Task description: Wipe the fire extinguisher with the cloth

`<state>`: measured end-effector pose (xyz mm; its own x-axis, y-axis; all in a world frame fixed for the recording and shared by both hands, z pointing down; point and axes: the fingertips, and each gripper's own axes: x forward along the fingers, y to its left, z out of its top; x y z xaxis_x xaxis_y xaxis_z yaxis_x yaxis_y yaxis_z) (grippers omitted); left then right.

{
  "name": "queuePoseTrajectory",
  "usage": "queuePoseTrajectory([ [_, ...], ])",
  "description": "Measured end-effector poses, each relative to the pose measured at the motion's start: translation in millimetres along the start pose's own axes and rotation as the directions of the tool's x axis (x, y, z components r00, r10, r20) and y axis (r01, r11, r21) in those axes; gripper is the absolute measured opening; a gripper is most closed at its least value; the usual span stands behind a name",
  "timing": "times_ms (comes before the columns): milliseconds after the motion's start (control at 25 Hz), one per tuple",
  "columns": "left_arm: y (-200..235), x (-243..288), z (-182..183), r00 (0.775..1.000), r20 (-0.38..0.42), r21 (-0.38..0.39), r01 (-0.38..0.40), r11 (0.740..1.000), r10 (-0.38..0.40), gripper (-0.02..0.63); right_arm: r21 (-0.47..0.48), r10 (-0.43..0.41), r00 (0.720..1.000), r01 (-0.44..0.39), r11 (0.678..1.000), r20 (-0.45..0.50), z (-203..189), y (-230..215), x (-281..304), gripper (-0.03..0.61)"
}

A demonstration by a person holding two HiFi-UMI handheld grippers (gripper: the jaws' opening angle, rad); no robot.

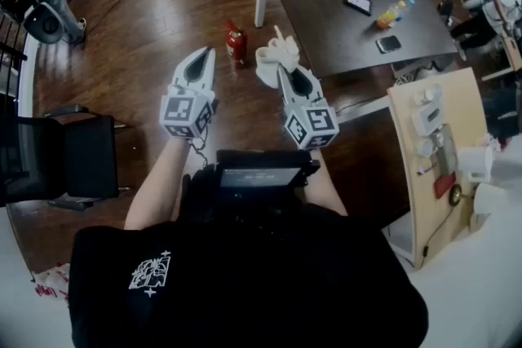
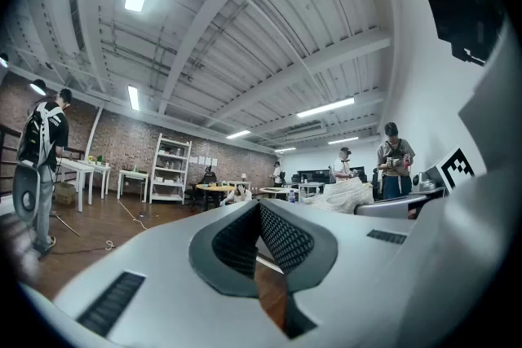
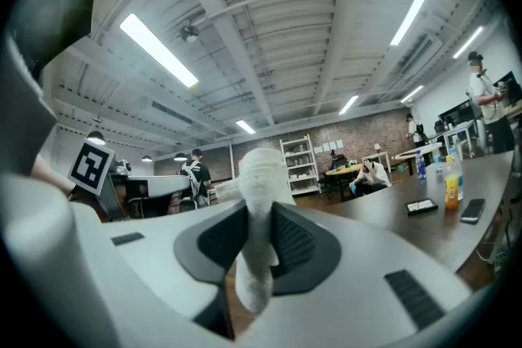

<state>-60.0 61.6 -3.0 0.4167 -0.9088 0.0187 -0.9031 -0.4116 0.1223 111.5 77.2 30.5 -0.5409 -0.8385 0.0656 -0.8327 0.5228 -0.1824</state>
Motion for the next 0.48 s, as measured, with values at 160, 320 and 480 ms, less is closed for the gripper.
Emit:
queuePoseTrajectory([
  [160,-1.2,5.2,1.2,1.000,0.003,0.003,-0.003,1.000,0.003,0.002,-0.002,0.007,1.000,-0.007,1.000,-0.011,3.8,-0.3,2.1,0.094],
  [320,0.6,5.1,-3.7,1.000,-0.005,0.002,-0.018,1.000,0.018,0.002,0.006,0.015,1.000,-0.015,1.000,-0.016,0.3,-4.1,1.8,0.094],
  [480,4.5,6.1,-5.8,1.000,-0.009,-0.001,-0.028,1.000,0.028,0.002,0.008,0.020,1.000,-0.020,1.000,-0.021,-4.5,-9.0,4.7,0.094],
])
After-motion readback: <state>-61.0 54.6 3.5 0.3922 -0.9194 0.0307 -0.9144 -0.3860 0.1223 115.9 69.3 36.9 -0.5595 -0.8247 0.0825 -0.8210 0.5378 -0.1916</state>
